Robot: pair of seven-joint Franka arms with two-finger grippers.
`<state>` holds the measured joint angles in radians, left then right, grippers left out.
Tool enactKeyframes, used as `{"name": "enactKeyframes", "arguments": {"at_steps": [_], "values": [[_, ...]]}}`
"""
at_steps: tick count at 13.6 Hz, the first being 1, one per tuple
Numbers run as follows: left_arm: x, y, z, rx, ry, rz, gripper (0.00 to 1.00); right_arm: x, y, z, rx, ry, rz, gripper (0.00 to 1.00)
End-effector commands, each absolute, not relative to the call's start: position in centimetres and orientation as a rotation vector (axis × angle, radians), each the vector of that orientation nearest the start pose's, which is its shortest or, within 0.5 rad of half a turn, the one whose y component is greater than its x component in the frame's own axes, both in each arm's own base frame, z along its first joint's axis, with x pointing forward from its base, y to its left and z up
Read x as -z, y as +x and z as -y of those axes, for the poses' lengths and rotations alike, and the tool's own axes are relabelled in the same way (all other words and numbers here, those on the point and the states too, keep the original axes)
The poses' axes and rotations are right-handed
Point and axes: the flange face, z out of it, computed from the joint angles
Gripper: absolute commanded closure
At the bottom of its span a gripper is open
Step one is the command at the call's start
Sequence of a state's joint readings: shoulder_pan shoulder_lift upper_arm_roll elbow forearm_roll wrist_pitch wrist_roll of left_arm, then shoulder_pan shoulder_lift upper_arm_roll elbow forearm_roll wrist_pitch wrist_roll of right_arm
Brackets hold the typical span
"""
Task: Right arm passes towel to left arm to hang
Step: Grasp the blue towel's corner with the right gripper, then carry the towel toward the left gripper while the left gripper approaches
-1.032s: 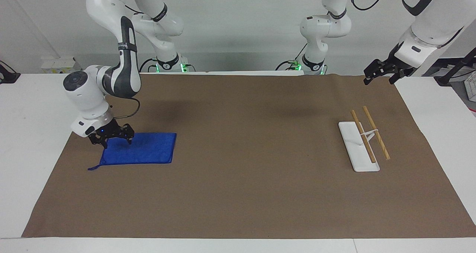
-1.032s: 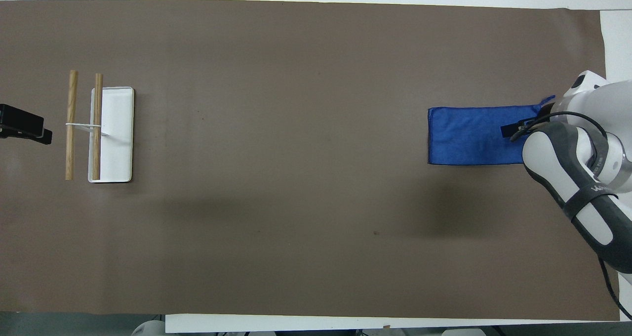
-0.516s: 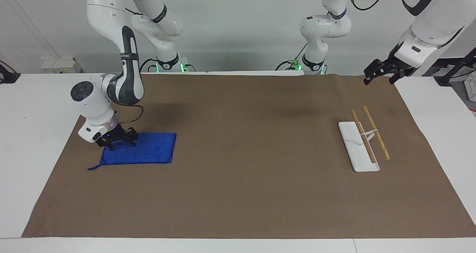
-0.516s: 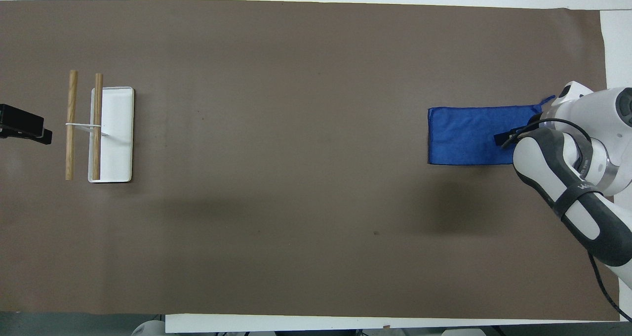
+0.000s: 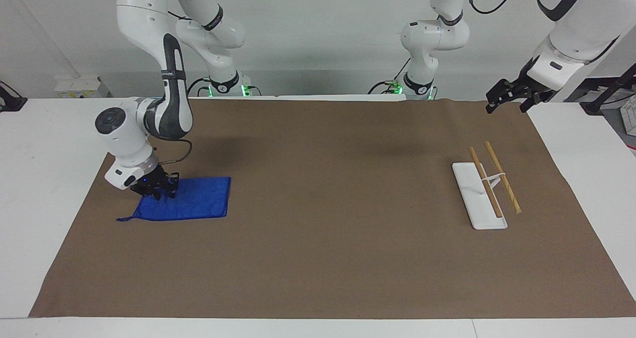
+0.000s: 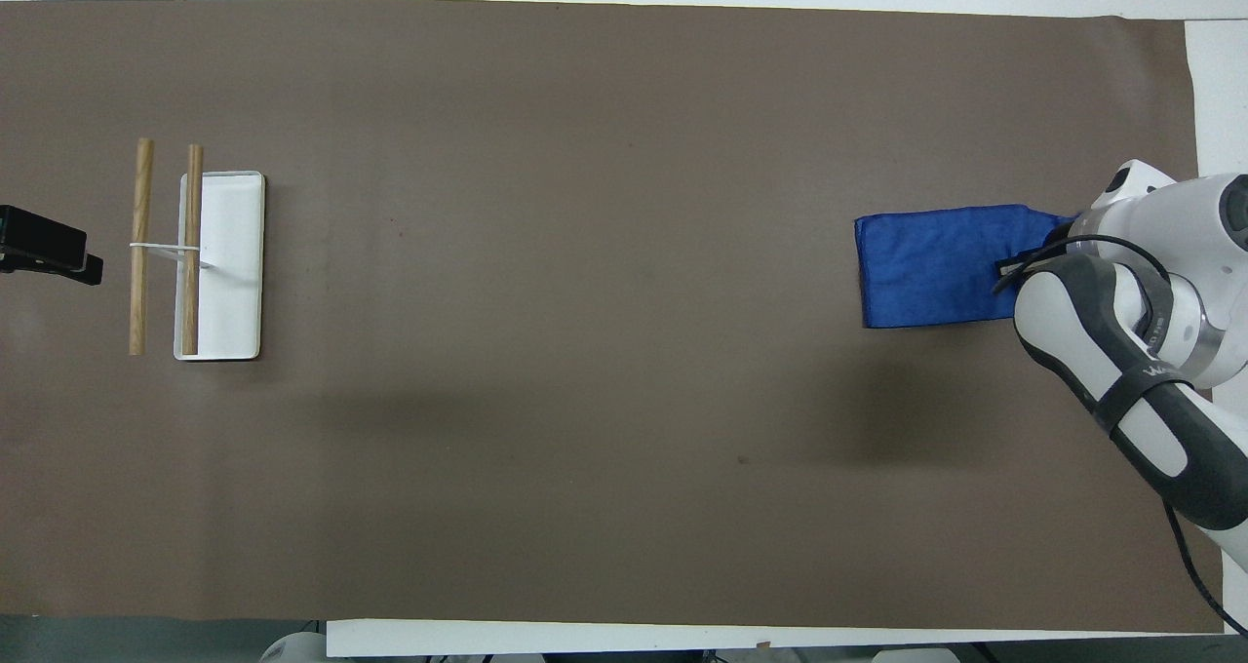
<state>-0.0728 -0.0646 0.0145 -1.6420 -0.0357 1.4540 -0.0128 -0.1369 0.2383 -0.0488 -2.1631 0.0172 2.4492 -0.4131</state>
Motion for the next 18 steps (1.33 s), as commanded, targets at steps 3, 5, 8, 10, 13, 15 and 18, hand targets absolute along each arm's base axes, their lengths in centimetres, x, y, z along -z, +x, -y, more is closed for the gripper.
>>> {"name": "enactKeyframes", "arguments": {"at_steps": [3, 5, 8, 10, 13, 15, 18], "values": [[-61.9, 51.6, 3.3, -0.212, -3.174, -0.073, 0.00, -31.1, 56.8, 9.6, 0.067, -3.128, 0.309, 1.00], [-62.0, 51.6, 3.3, -0.210, -3.174, -0.073, 0.00, -32.7, 57.3, 7.9, 0.013, -3.120, 0.198, 1.00], [-62.0, 51.6, 3.3, -0.210, -3.174, -0.073, 0.00, -37.0, 58.2, 2.9, -0.146, -3.098, -0.091, 1.00], [-62.0, 51.6, 3.3, -0.210, -3.174, -0.073, 0.00, -40.6, 58.9, -2.2, -0.207, -3.046, -0.333, 1.00], [-62.0, 51.6, 3.3, -0.210, -3.174, -0.073, 0.00, -44.6, 59.1, -9.8, -0.228, -2.935, -0.651, 1.00], [-62.0, 51.6, 3.3, -0.210, -3.174, -0.073, 0.00, -46.8, 58.6, -16.0, -0.237, -2.823, -0.875, 1.00], [-61.7, 51.5, 3.2, -0.207, -3.172, -0.031, 0.00, -49.3, 58.1, -22.7, -0.264, -2.595, -1.118, 1.00]]}}
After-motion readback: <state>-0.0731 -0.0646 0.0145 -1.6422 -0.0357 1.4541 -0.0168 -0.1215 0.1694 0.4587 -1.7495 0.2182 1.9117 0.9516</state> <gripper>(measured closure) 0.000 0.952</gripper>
